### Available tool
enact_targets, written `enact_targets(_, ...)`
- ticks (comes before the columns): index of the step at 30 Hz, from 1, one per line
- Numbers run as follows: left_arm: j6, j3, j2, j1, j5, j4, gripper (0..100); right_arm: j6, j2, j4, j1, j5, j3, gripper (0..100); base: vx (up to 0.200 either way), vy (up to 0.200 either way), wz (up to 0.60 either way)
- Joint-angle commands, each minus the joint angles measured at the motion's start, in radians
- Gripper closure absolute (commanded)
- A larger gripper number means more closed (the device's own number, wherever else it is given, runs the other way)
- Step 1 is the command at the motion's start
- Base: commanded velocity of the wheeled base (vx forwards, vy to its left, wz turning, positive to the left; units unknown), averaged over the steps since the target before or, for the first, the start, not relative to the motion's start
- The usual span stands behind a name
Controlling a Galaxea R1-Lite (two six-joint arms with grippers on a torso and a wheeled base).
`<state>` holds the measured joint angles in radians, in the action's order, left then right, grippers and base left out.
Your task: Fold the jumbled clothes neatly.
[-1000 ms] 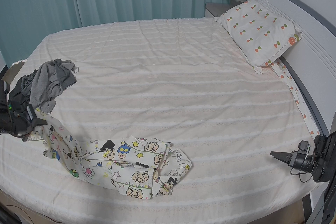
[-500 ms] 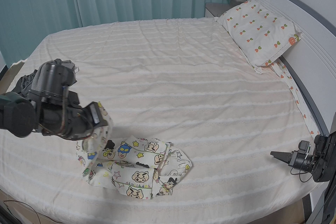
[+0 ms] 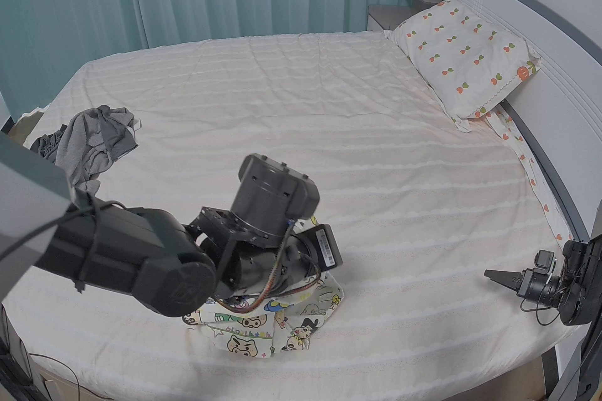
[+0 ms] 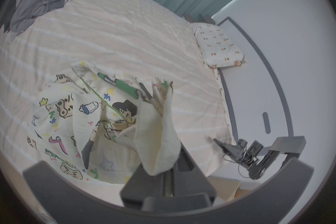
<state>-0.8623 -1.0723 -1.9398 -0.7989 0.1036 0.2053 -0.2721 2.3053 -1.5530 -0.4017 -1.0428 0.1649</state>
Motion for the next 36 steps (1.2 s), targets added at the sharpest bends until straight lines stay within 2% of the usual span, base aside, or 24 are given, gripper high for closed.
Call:
enact_targets(1, -0.004, -0.003, -0.044, -0.005, 0.002, 0.002, 100, 0.002, 0.003, -0.013, 0.0, 0.0, -0.001, 0, 0.0, 0.0, 0.0)
enact_targets(3, -0.009, -0.003, -0.044, -0.005, 0.004, 0.002, 100, 0.001, 0.003, -0.013, 0.0, 0.0, -0.001, 0, 0.0, 0.0, 0.0)
enact_targets(4, -0.01, -0.001, -0.041, -0.005, 0.004, 0.0, 0, 0.002, 0.003, -0.013, 0.0, 0.001, -0.001, 0, 0.0, 0.0, 0.0)
enact_targets(11, -0.01, 0.028, 0.002, 0.0, 0.005, -0.012, 0, 0.004, 0.009, -0.013, 0.0, 0.0, -0.002, 0, 0.0, 0.0, 0.0)
enact_targets(17, -0.006, 0.164, 0.167, 0.023, -0.01, -0.012, 0, 0.022, 0.011, -0.013, 0.0, 0.001, -0.008, 0, 0.0, 0.0, 0.0)
enact_targets(18, -0.004, 0.213, 0.228, 0.049, -0.018, -0.011, 0, 0.024, 0.011, -0.013, 0.0, 0.0, -0.01, 0, 0.0, 0.0, 0.0)
enact_targets(20, -0.004, 0.287, 0.312, 0.076, -0.047, -0.009, 0, 0.025, 0.013, -0.013, 0.0, 0.0, -0.01, 0, 0.0, 0.0, 0.0)
enact_targets(25, -0.006, 0.476, 0.467, 0.084, -0.127, 0.002, 0, 0.031, 0.019, -0.013, 0.001, 0.0, -0.01, 0, 0.0, 0.0, 0.0)
enact_targets(31, -0.017, 0.535, 0.479, 0.122, -0.122, 0.003, 0, 0.031, 0.019, -0.013, 0.001, 0.0, -0.018, 0, -0.067, 0.0, 0.0)
enact_targets(33, -0.058, 0.537, 0.476, 0.135, -0.125, 0.02, 0, 0.031, 0.019, -0.013, 0.001, 0.001, -0.018, 0, -0.1, 0.0, 0.0)
enact_targets(36, -0.066, 0.539, 0.476, 0.139, -0.116, 0.052, 0, 0.031, 0.019, -0.013, 0.003, 0.0, -0.018, 0, 0.0, 0.0, 0.0)
